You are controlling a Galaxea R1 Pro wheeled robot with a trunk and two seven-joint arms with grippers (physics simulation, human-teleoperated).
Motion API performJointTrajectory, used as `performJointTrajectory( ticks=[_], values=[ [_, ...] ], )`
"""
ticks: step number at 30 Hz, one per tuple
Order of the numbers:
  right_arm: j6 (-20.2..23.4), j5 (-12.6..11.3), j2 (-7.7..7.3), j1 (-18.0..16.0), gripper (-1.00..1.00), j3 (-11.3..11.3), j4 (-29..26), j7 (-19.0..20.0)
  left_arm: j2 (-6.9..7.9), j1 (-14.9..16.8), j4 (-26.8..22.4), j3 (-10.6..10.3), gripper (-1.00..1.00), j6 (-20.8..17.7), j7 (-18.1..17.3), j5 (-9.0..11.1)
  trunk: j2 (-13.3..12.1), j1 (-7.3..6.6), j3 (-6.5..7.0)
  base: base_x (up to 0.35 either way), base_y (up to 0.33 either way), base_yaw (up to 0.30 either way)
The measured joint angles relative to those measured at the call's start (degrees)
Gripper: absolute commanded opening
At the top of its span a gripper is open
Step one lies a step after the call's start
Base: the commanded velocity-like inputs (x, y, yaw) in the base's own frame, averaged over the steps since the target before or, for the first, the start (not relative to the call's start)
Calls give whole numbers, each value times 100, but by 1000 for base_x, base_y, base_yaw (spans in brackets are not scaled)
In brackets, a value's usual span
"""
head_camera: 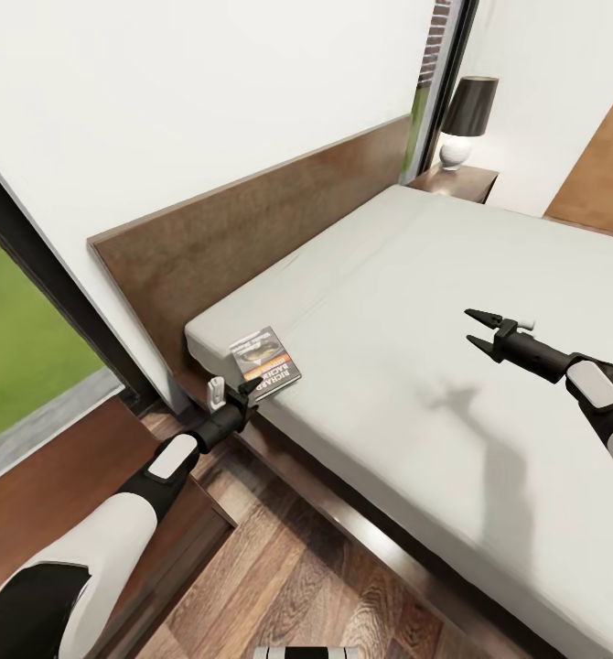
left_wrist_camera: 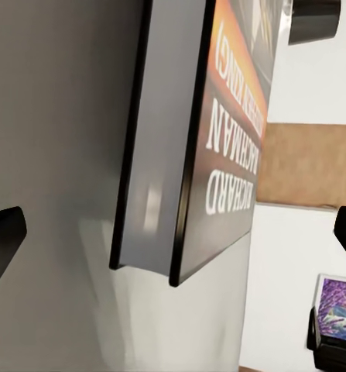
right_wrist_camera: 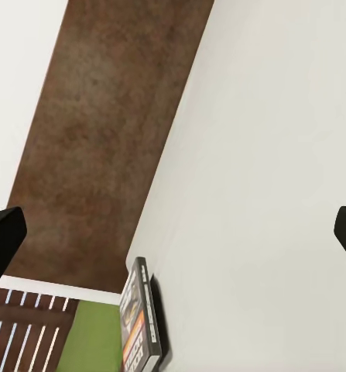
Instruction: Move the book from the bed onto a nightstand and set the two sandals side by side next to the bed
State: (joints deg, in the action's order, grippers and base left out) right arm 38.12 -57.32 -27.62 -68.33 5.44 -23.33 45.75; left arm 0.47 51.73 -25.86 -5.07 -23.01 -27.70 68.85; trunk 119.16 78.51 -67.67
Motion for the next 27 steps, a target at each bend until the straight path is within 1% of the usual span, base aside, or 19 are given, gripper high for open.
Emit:
performJointTrajectory(
  ticks=[8, 27],
  values=[
    [0, 0, 0, 0, 100, -4, 0, 4, -7, 0, 0, 2, 100, 1, 4, -59, 0, 0, 0, 0, 0, 0],
    [0, 1, 0, 0, 100, -2, 0, 19, -8, 0, 0, 2, 100, 1, -1, -60, 0, 0, 0, 0, 0, 0]
  ],
)
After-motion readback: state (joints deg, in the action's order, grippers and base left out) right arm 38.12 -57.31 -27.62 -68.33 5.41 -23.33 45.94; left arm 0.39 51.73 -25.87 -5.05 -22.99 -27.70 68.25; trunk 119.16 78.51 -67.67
